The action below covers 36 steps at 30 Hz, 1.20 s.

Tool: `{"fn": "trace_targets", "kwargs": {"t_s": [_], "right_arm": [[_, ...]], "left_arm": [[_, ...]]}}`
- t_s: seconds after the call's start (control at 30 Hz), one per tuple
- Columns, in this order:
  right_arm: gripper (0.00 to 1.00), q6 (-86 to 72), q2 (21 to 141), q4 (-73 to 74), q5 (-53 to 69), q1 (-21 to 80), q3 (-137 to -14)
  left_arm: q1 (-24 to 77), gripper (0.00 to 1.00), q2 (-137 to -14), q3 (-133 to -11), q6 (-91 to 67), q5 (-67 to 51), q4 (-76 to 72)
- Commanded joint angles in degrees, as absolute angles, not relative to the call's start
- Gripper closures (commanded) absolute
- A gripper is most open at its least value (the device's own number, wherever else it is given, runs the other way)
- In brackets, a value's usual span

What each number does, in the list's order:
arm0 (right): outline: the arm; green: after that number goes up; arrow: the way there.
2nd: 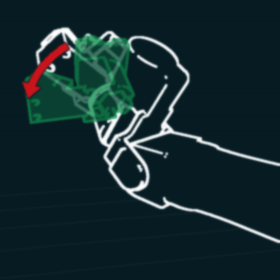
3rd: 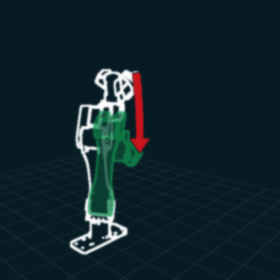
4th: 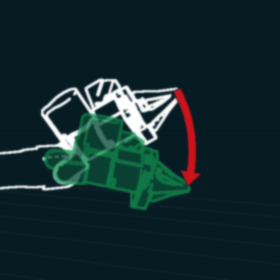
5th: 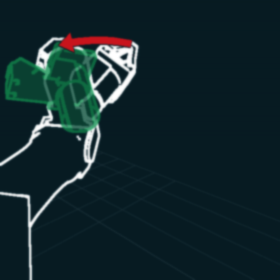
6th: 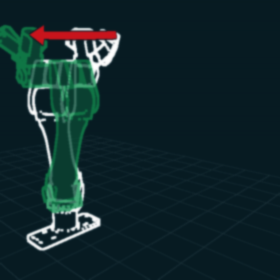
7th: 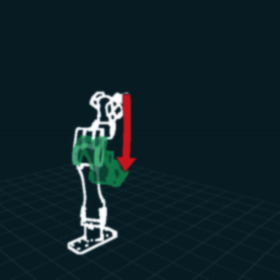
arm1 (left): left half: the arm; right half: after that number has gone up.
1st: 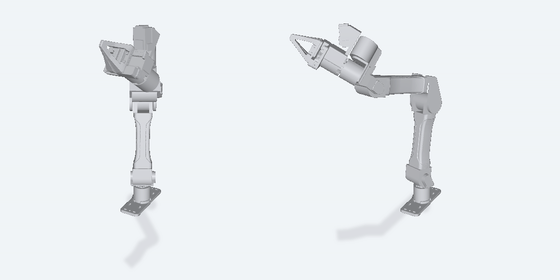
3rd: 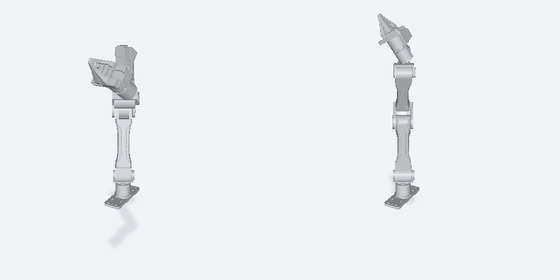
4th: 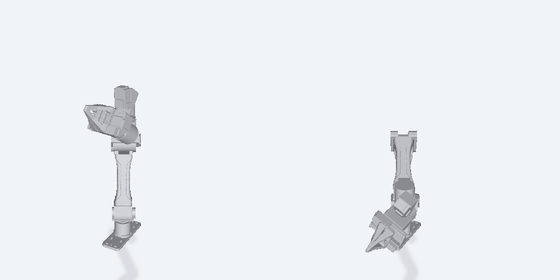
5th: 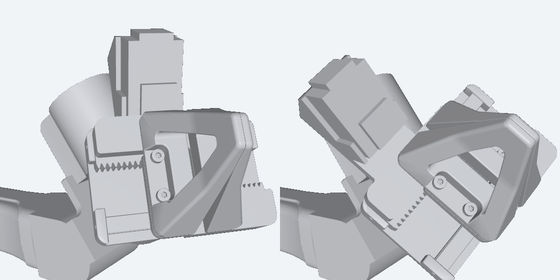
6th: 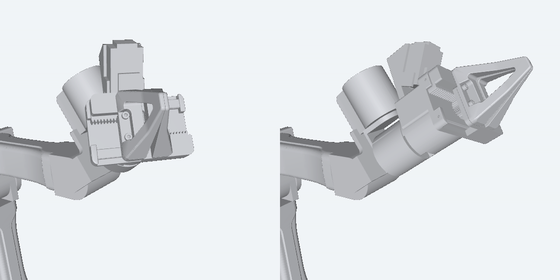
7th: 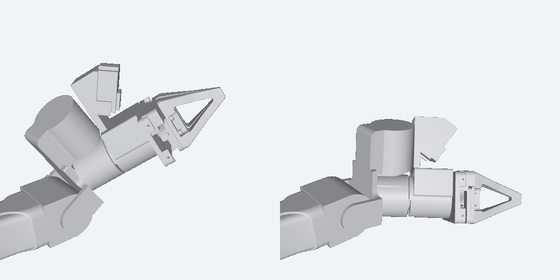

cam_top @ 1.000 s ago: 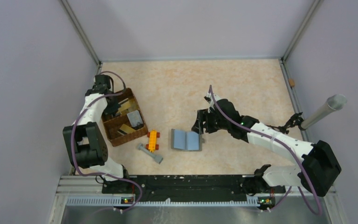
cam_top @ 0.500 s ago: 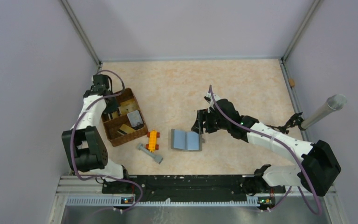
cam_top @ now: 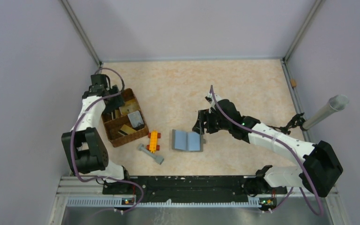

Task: Put the credit cards into the card holder
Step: Pick up the credit card from the storage box.

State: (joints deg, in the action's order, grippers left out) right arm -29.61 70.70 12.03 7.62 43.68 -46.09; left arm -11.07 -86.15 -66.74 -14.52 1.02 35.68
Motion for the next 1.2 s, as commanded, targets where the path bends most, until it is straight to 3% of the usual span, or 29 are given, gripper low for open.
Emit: {"fn": "trace_targets", "kwargs": {"t_s": [0.0,0.17,0.6,1.0,1.17], "right_arm": [[0.34,-29.1,70.2,10.8,7.3,43.1,-46.9],[0.34,-29.1,70.1,10.7,7.1,43.1,-46.7],[0.34,-29.3,70.2,10.3,7.4,43.1,-46.5],[0.34,-29.5,70.6,10.4,7.7,43.1,-46.7],[0.34,-29.6,70.8,10.5,7.9,43.1,-46.9]], "left_arm": [[-11.3,0.34,-89.1,-67.2,-15.7,-3.2,33.3],[-11.3,0.34,-93.2,-69.2,-16.0,-0.6,35.5],[-11.3,0.58,-91.5,-68.5,-15.9,4.9,35.9],[-11.3,0.62,-88.4,-67.5,-15.6,5.7,36.2],[-11.3,0.72,-87.8,-67.3,-15.6,6.0,36.5]]}}
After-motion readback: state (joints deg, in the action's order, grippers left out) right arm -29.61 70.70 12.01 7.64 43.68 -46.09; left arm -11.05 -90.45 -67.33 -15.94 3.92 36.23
